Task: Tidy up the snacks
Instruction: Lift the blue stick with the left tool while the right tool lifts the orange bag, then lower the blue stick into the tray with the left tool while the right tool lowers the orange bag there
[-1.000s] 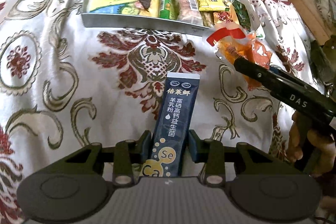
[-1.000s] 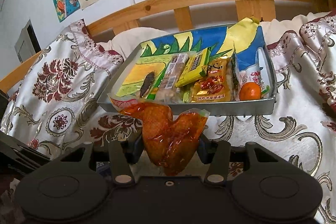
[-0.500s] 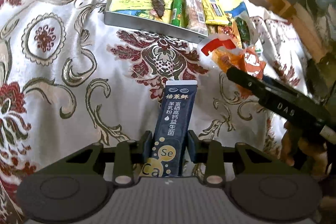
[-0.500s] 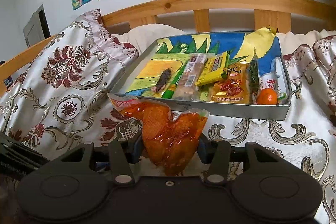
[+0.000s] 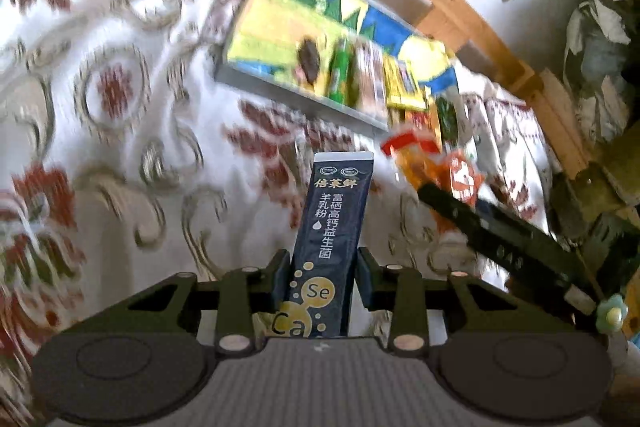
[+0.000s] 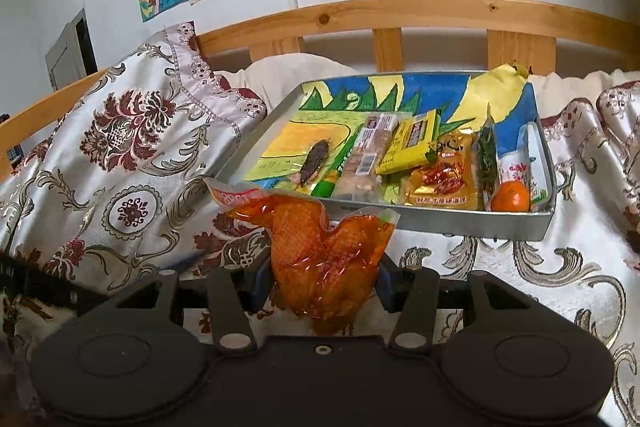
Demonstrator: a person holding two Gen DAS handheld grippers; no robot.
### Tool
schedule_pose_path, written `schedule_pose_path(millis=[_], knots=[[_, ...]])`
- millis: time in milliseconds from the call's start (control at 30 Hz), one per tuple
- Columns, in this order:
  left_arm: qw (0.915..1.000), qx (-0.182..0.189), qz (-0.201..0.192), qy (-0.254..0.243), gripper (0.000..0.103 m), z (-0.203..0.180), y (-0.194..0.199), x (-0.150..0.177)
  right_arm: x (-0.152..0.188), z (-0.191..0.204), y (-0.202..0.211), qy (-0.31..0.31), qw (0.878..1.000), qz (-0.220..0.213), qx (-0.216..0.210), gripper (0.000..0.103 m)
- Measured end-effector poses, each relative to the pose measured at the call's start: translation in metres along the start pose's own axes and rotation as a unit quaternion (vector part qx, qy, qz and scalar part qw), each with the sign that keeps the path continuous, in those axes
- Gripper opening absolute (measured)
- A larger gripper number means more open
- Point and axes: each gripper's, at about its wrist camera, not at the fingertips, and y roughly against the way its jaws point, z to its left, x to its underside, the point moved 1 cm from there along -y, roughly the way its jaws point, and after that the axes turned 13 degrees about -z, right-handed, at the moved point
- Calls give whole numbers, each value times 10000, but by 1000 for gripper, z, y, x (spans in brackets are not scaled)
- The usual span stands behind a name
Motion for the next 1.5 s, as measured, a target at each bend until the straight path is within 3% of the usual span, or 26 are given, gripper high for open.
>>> schedule_pose_path(millis=[233, 433, 633, 800, 1000, 1200, 1500], knots=[[9966, -158, -605, -543, 38, -9, -1, -40, -9, 5, -2, 118, 9998, -181, -11, 52], [9908, -301, -1292, -270, 38, -9, 5, -71, -31, 10, -10, 256, 9991, -328, -40, 52], [9840, -536, -1633, -470, 38, -7, -9, -104, -59, 17, -35, 442, 9975, -550, 15, 52], [9763, -545, -2040, -483, 38, -3, -30, -124, -76, 24, -71, 522, 9964, -594, 318, 52], [9762, -625, -1972, -647, 38, -2, -75, -132, -82, 33, -115, 849, 9941, -493, 462, 52], [9778, -739, -1793, -798, 38, 7, -100, -120, -66, 36, -143, 1079, 9925, -301, 481, 52], [9786, -771, -1690, -884, 38, 13, -135, -132, -37, 58, -165, 2078, 9742, -170, 862, 52]])
